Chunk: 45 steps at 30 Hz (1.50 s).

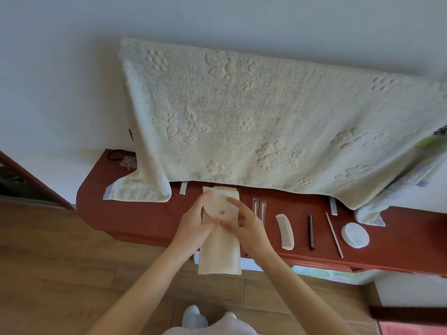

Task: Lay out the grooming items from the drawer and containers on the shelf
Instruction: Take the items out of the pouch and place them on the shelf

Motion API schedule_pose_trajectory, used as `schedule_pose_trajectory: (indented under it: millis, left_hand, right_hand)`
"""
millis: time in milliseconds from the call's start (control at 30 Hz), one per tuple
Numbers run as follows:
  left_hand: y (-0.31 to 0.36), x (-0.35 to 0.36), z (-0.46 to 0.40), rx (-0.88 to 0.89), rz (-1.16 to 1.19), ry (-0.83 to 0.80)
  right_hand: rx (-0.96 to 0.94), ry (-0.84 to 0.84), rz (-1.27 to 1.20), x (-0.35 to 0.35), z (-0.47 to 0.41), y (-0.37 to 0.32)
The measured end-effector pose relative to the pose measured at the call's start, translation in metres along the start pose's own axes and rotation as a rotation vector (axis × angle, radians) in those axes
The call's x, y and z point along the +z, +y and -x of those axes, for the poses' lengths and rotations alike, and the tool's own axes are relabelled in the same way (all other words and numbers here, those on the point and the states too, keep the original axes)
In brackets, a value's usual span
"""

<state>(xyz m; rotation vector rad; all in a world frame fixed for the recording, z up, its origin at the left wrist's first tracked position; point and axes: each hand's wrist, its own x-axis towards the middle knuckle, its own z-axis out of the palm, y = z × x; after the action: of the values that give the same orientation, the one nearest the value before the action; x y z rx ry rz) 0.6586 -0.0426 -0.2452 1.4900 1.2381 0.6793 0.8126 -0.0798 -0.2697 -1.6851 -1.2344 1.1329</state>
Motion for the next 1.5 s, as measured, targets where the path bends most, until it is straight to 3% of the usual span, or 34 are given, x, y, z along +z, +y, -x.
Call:
schedule_pose_trajectory:
  millis: [233, 533, 767, 1000, 1333, 1500]
  left_hand:
    - [-0.063, 0.011, -0.015, -0.158, -0.065, -0.082]
    - [-0.111, -0.003, -0.059, -0.235, -0.093, -0.002]
    - [-0.131, -0.023, -0.104, -0.215, -0.145, 0.018]
    - [-0.154, -0.038, -0.129, -0.156, -0.402, -0.044]
    - [-0.161, -0.044, -0.140, -0.019, -0.574, -0.078]
    - [-0.164, -0.045, -0.127, 0.107, -0.798, -0.055]
  right_hand:
    - [0.130, -0.005, 0.134, 0.023, -0.022, 0.050]
    - [0.097, -0.056, 0.310, 0.065, -0.070, 0.071]
    - [0.071, -0.028, 0.366, 0.089, -0.118, 0.068]
    - [0.053, -0.008, 0.464, 0.113, -0.141, 0.077]
    - [0.035, 0.043, 0.537, 0.115, -0.147, 0.080]
    - [-0.093, 0.201, 0.602, 0.099, -0.137, 0.082]
